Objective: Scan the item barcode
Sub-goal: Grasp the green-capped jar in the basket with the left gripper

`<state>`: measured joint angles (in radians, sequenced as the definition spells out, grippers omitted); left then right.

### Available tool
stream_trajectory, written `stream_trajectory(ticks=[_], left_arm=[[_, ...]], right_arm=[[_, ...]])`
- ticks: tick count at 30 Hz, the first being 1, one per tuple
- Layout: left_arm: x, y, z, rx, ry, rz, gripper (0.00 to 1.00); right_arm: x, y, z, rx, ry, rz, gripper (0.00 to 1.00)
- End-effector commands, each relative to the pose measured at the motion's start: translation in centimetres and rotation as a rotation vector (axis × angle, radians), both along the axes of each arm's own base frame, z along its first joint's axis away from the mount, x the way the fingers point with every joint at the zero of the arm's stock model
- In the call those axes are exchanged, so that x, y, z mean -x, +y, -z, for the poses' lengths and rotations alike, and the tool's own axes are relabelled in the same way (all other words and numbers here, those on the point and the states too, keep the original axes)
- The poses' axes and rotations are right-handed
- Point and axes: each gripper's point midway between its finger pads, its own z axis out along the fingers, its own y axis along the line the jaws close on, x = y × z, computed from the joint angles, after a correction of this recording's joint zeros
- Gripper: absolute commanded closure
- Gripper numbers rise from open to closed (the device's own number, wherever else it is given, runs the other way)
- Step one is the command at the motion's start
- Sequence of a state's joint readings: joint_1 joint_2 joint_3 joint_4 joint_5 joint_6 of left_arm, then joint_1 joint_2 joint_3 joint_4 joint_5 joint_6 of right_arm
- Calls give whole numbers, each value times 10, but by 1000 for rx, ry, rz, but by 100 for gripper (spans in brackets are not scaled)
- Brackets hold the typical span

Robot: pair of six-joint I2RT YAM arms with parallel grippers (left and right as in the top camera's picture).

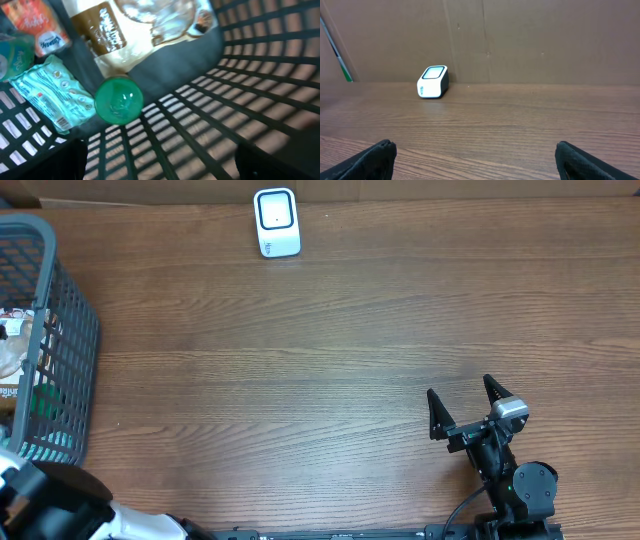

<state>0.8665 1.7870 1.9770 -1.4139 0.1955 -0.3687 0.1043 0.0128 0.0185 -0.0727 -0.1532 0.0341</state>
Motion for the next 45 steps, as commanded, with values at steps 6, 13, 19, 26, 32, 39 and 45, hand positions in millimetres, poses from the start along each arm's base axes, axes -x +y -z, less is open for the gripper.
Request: stream_trajectory(ticks=[6,13,19,26,32,39,45], left_arm=[[13,15,58,48,194,-49,2],[23,12,101,51,296,-43,1],[27,7,135,20,371,-21,0],[26,8,152,-1,374,-1,0],[26,8,162,-5,372,6,1],[27,6,172,-1,371,6,10],[27,6,177,-3,370,6,16]], right_arm=[[0,0,2,-7,-1,0,0],[0,0,2,-8,-1,0,0],[0,0,2,-8,-1,0,0],[0,0,2,-8,-1,0,0],[0,0,2,-8,-1,0,0],[0,0,2,-8,-1,0,0],[0,0,2,-8,-1,0,0]])
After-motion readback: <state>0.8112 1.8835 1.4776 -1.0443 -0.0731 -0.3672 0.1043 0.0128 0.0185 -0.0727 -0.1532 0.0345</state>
